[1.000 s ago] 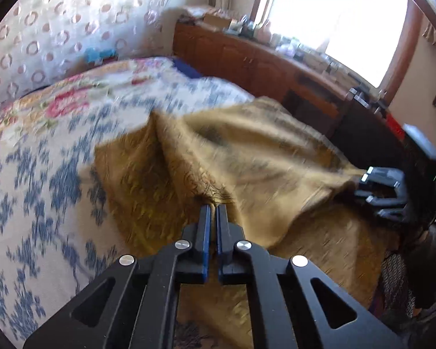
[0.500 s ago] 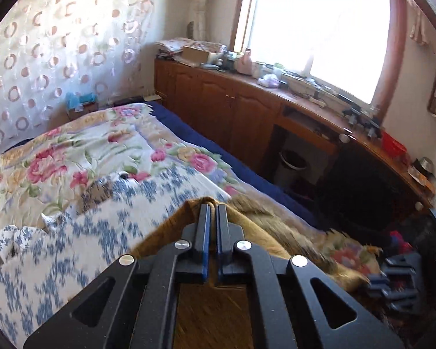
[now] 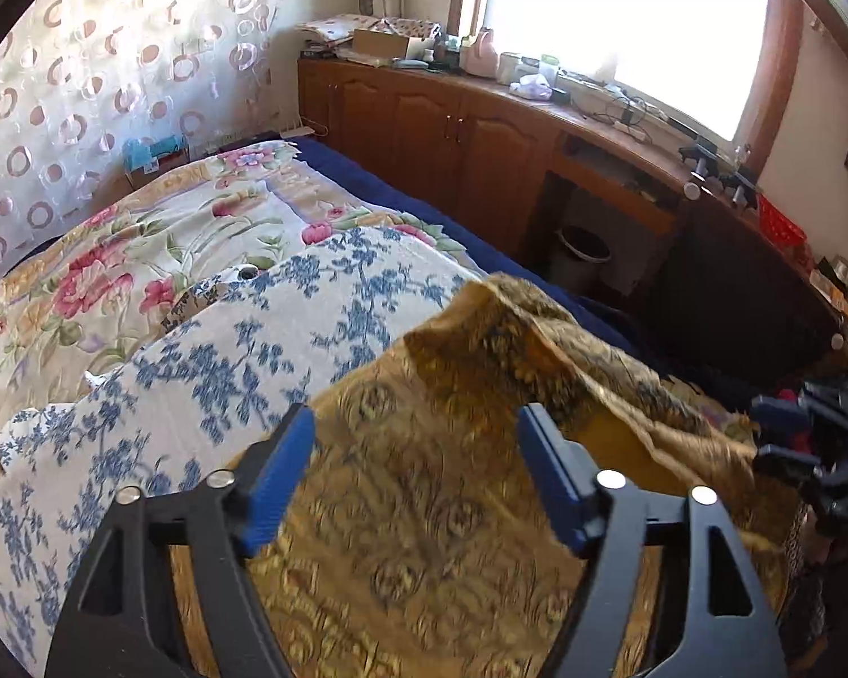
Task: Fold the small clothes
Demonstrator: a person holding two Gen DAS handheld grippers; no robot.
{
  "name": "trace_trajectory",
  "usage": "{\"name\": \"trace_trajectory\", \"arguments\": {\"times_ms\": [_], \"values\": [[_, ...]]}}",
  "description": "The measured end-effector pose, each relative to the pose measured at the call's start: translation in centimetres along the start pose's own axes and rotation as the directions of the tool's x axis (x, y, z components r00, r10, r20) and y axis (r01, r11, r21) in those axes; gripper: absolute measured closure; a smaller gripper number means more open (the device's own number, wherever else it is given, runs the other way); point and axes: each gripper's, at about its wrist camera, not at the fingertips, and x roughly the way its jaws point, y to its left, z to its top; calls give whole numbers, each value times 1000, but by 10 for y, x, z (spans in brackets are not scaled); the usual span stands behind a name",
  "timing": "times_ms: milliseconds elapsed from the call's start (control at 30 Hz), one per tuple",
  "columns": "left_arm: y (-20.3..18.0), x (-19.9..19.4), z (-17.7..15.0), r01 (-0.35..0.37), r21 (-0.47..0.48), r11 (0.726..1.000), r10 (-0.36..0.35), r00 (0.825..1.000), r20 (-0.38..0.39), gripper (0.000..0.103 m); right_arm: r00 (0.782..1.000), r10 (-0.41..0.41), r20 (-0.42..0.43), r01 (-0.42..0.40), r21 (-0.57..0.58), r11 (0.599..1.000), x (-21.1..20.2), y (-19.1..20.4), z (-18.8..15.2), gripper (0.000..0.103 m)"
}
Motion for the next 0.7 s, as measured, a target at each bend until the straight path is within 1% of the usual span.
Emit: {"name": "trace_trajectory", "arguments": {"times_ms": [67,100,200,233,333,400,500,633,667,700], "values": [[1,-7,-10,10,-3,1000,-10,1000,-2,25,1000,19,-6,-19,-16,1000,5,11,2,58],[1,-9,-16,11,-4,1000,-11,1000,-4,25,1000,26,-15,-27,-26,999,9,15,2,58],[3,-14,-31,-13,-2,1000,13,1000,-17,25,998,20,-58,-24,-68,997,26,28,4,57],[4,-15,-39,-26,1,1000,26,999,-26,25,997,11,-76,-18,-82,996,33,32,4,57],[8,-17,-54,-49,5,999,49,998,-47,25,991,-53,-120,40,-114,993,52,36,4,57],[11,-18,-65,-60,3,998,60,997,-53,25,988,-67,-139,52,-115,992,62,36,6,57],[17,-19,-73,-51,-9,999,50,998,-46,25,983,-82,-162,66,-101,993,72,34,15,57],[21,-26,-83,-56,-34,998,55,998,-27,25,982,-58,-182,43,-84,996,74,33,17,57],[22,-28,-84,-57,-39,998,56,998,-21,25,982,-46,-184,30,-85,996,75,34,17,59],[22,-30,-86,-59,-43,997,59,998,-18,25,982,-32,-187,16,-87,996,73,33,20,74]]}}
